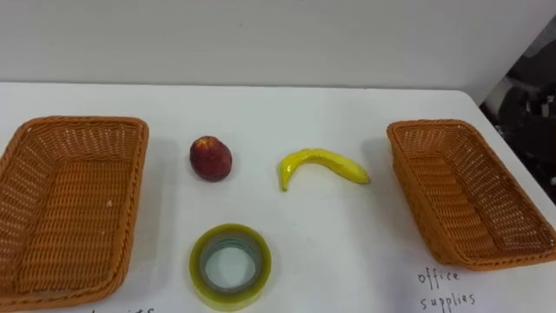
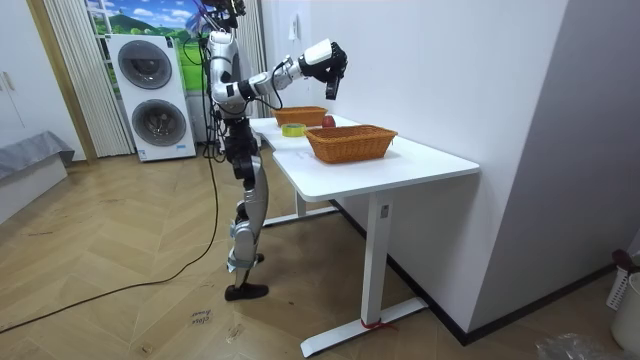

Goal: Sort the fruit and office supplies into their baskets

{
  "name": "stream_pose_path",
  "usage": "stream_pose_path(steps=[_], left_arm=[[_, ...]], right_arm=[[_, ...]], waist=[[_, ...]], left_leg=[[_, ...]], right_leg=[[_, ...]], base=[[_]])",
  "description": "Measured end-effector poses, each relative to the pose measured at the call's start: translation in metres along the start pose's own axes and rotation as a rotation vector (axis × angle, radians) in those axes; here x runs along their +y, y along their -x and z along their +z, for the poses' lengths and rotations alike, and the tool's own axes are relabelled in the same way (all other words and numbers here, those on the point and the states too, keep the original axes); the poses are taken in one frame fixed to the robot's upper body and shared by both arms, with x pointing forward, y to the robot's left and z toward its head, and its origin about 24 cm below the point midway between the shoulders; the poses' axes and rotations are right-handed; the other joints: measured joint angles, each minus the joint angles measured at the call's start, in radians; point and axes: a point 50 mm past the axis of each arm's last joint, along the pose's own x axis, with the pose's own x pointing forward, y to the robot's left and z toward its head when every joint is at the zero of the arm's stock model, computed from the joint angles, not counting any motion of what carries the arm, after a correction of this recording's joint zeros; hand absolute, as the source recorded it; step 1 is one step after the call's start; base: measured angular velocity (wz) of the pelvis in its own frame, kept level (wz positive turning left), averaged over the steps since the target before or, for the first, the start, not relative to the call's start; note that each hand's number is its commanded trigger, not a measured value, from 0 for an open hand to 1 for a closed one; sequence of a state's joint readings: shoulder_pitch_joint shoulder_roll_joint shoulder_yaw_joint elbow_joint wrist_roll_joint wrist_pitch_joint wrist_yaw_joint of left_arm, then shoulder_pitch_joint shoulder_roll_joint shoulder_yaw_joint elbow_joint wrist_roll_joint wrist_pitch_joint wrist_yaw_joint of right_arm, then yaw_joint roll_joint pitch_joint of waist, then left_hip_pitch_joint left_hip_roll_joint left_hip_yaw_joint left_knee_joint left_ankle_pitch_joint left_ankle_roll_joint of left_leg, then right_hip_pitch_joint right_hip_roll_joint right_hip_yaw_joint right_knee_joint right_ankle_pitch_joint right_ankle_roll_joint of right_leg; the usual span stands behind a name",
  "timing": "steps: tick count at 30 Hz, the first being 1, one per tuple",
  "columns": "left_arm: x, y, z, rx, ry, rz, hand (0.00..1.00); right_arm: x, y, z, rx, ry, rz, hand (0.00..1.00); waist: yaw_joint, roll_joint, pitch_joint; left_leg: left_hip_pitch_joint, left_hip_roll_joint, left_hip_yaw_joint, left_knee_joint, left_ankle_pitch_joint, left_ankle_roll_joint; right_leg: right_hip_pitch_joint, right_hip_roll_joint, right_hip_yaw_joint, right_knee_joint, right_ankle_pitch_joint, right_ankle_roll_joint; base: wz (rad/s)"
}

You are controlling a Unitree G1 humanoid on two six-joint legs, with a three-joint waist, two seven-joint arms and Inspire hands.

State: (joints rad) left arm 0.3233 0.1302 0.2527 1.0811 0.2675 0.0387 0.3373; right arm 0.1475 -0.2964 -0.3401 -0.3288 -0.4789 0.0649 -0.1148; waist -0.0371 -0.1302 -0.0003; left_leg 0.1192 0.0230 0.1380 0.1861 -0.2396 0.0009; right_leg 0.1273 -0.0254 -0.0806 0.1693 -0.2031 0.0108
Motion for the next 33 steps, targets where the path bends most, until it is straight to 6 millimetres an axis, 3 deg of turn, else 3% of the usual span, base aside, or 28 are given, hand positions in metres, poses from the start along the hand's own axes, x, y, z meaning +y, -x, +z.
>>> stream_pose_path(steps=[21, 33], left_arm=[[0.0009, -0.0004, 0.0006, -0.003, -0.007, 0.004, 0.00], [0.0018, -0.0005, 0.0005, -0.005, -0.010, 0.012, 0.00]], right_arm=[[0.0042, 0.0062, -0.0048, 0.019, 0.011, 0.058, 0.00], [0.0080, 0.0066, -0.0041, 0.017, 0.004, 0.107, 0.00]], waist=[[0.017, 0.005, -0.0016], [0.018, 0.016, 0.0005]], left_leg=[[-0.001, 0.000, 0.004, -0.003, 0.000, 0.000], [0.008, 0.003, 0.022, -0.016, 0.000, 0.000]], right_leg=[[0.000, 0.000, -0.001, 0.000, 0.000, 0.000], [0.001, 0.004, 0.023, 0.006, 0.000, -0.001]], base=[[0.00], [-0.05]])
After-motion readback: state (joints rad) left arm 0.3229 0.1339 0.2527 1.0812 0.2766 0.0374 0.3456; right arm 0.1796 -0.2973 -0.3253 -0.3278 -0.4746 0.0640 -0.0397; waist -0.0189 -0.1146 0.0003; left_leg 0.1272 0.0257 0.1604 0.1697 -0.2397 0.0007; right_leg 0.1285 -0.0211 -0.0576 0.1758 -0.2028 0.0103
